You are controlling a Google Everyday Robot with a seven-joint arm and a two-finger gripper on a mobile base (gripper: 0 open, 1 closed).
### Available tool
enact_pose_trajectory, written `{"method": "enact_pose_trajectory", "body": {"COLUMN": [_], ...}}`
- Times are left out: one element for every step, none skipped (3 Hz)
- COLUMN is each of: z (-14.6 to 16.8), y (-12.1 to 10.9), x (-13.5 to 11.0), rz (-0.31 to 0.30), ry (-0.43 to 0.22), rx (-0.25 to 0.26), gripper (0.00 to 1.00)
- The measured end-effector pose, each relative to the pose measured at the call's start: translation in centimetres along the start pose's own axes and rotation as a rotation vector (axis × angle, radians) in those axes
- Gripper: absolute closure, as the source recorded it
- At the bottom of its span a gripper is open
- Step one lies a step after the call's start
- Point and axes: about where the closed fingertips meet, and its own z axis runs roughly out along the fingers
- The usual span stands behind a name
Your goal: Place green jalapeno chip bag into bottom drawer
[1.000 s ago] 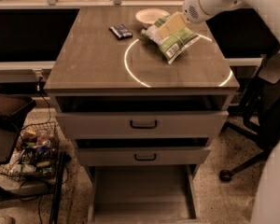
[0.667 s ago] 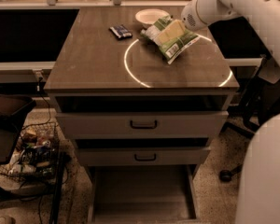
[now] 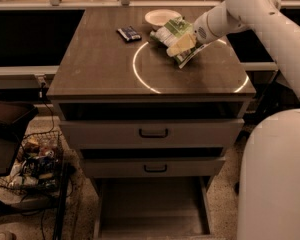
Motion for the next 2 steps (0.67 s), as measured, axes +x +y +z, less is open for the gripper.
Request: {"method": "enact_pose_trajectory", "body": {"z": [0.33, 0.68], "y": [0.18, 0.36], "x": [0.07, 0.15], "rz": [0.0, 0.0], "ry": [0.002, 0.005], "rx": [-0.005, -0.01], "gripper": [0.37, 0.61]}}
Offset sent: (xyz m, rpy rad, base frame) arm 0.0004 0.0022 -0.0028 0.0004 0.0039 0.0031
